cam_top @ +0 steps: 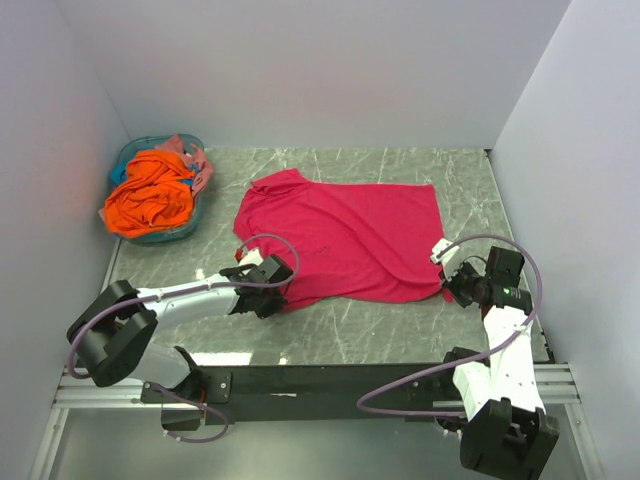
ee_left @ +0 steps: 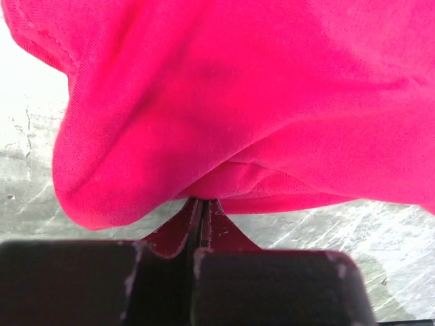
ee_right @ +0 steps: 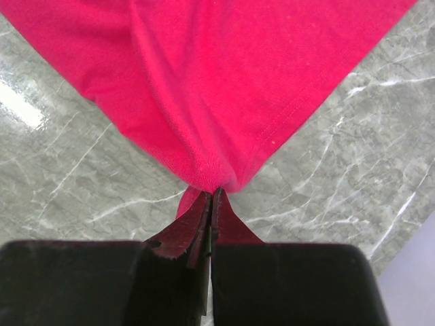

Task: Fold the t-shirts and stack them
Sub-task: Flatten the tshirt out

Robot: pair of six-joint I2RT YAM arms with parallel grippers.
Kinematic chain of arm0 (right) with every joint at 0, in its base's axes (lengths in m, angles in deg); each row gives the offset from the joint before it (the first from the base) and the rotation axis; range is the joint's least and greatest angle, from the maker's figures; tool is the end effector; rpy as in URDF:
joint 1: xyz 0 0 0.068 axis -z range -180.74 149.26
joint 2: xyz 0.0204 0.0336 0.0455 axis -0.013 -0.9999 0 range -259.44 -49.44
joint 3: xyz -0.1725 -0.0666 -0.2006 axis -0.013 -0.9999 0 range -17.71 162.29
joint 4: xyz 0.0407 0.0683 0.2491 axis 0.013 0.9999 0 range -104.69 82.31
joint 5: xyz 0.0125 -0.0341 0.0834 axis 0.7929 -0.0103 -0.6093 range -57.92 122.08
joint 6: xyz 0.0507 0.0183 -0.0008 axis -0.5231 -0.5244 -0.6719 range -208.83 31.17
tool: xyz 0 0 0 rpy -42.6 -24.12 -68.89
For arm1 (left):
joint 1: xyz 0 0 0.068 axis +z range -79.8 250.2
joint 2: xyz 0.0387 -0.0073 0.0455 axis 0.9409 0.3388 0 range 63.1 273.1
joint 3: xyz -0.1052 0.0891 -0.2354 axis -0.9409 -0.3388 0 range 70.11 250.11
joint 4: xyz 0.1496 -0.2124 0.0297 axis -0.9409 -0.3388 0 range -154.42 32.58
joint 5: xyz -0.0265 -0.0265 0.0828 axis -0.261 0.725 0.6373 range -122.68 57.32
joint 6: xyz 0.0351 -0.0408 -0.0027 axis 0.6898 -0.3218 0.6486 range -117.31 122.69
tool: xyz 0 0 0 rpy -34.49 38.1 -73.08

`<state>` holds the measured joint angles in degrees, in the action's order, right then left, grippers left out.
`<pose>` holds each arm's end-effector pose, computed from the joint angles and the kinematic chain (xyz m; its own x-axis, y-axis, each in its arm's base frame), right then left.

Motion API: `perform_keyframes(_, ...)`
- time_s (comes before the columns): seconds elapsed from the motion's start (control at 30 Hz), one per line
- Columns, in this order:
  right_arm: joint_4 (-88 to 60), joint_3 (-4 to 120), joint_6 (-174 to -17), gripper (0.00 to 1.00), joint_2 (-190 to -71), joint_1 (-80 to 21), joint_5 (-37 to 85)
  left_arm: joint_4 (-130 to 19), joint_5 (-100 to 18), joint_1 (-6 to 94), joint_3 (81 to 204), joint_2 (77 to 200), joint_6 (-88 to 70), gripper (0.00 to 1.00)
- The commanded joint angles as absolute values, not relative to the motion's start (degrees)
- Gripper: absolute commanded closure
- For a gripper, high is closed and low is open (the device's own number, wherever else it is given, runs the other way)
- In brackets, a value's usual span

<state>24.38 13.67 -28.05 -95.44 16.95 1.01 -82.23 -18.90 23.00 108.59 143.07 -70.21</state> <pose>0.1491 -0.0283 0.2155 -0.3478 -0.6737 -0.6521 -0.6851 0.6574 -0.3138 0.1700 -0.1711 0.1567 -0.8018 -0.5004 -0.3267 -0.4044 0.8568 -0.3200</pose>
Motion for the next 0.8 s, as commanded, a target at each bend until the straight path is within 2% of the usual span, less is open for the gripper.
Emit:
perform_keyframes(0.0, 24.86, 13.67, -26.34, 1.00, -94.27, 17.36, 1.23, -84.31, -18.00, 22.56, 108.70, 141.07, -67.89, 0.99)
perform_keyframes(0.2, 30.20, 14.28, -20.29, 1.00, -91.63, 17.36, 5.61, -90.71, -24.94, 18.35, 108.08, 131.50, -66.12, 1.00)
perform_keyframes(0.37, 35.49, 14.46, -15.36, 1.00, -87.69, 17.45, 11.07, -101.51, -31.27, 13.16, 107.46, 114.90, -70.68, 1.00)
perform_keyframes(0.5, 40.93, 14.46, -11.93, 1.00, -84.96, 17.62, 13.36, -104.61, -39.95, 12.10, 107.38, 101.46, -73.59, 0.99)
perform_keyframes(0.67, 44.02, 13.58, -9.90, 1.00, -83.55, 17.63, 15.90, -107.25, -44.19, 12.02, 107.99, 95.72, -74.49, 0.99)
perform_keyframes(0.77, 44.02, 12.53, -9.64, 1.00, -83.02, 17.71, 17.31, -102.78, -50.07, 12.02, 109.57, 94.40, -70.80, 0.99)
